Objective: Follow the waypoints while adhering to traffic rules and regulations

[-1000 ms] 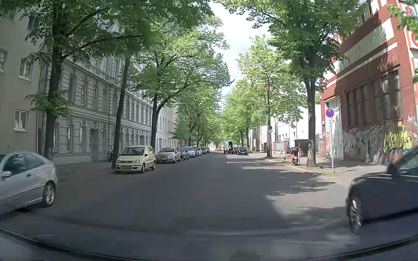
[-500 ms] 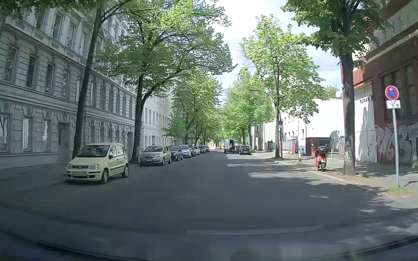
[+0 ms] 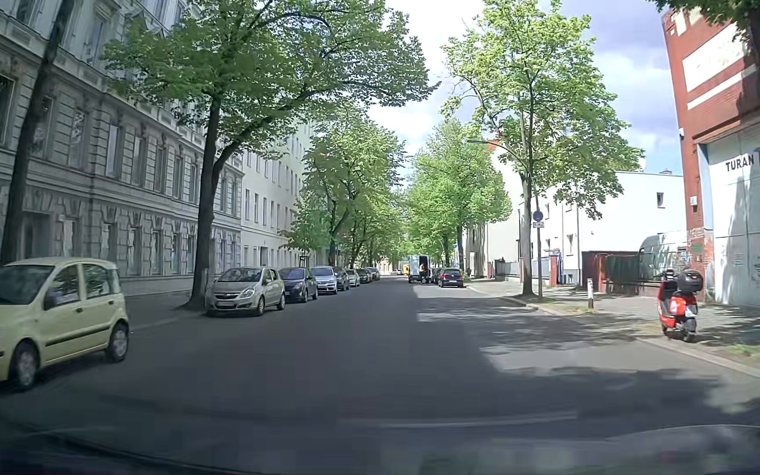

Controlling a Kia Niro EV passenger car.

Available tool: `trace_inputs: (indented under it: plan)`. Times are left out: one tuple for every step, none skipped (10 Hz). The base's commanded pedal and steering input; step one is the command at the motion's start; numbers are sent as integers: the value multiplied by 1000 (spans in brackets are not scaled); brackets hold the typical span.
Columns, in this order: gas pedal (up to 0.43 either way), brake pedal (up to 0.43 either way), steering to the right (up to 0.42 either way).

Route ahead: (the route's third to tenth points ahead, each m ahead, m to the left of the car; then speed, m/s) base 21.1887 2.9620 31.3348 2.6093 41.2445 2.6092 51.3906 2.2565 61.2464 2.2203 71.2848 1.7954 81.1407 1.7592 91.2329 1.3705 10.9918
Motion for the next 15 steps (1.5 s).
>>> trace_inputs:
  plan:
    - [0, 18, 2]
    - [0, 18, 0]
    - [0, 18, -2]
    - [0, 18, -2]
    - [0, 18, -2]
    - [0, 18, -3]
    - [0, 18, -5]
    - [0, 18, -7]
    - [0, 18, -8]
    - [0, 18, -10]
    - [0, 18, -12]
    - [0, 18, -14]
    - [0, 18, -15]
    - [0, 18, -18]
    - [0, 18, -21]
